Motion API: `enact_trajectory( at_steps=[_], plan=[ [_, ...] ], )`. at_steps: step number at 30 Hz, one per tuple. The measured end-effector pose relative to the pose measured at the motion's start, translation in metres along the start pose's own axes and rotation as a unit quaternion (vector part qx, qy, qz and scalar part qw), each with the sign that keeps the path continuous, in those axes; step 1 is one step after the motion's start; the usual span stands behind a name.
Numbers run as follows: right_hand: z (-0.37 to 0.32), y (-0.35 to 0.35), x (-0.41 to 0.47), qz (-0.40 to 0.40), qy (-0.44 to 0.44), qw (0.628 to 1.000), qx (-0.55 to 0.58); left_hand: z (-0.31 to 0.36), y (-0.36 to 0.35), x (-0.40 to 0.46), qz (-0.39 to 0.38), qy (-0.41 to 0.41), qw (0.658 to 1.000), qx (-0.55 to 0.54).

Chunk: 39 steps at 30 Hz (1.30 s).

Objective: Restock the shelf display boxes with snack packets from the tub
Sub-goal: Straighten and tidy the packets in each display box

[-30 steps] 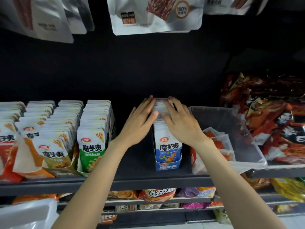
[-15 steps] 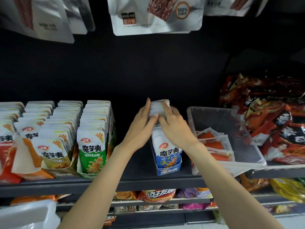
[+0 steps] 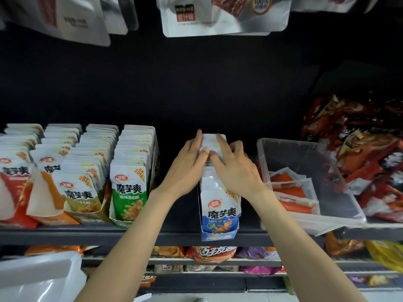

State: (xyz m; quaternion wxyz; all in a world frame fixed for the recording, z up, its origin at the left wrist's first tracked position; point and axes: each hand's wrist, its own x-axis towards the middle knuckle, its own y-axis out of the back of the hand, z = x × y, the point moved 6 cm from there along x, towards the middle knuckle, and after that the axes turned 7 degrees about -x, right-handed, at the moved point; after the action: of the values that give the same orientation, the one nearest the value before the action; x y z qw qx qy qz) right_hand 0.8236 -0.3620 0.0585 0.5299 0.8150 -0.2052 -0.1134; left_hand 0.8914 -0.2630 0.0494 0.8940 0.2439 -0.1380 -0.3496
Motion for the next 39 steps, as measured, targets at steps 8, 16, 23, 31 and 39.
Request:
enact_trajectory(
  at_steps=[8, 16, 23, 31, 39],
  plan=[
    [0.005, 0.015, -0.028, 0.005, -0.004, 0.946, 0.323, 0.010, 0.001, -0.059, 0.064, 0.027, 0.939, -0.336],
    [0.021, -0.019, -0.080, -0.045, -0.004, 0.849, 0.526, 0.015, -0.039, -0.081, 0.002, 0.037, 0.936, -0.349],
    [0.011, -0.031, -0.079, -0.012, 0.034, 0.860, 0.510, 0.012, -0.044, -0.064, 0.062, 0.049, 0.925, -0.373],
    [0.005, -0.031, -0.080, 0.007, 0.066, 0.872, 0.485, 0.004, -0.034, -0.059, 0.125, 0.013, 0.932, -0.339],
    [0.015, -0.042, -0.088, 0.021, 0.074, 0.897, 0.434, 0.000, -0.034, -0.076, 0.079, 0.000, 0.932, -0.354]
  ],
)
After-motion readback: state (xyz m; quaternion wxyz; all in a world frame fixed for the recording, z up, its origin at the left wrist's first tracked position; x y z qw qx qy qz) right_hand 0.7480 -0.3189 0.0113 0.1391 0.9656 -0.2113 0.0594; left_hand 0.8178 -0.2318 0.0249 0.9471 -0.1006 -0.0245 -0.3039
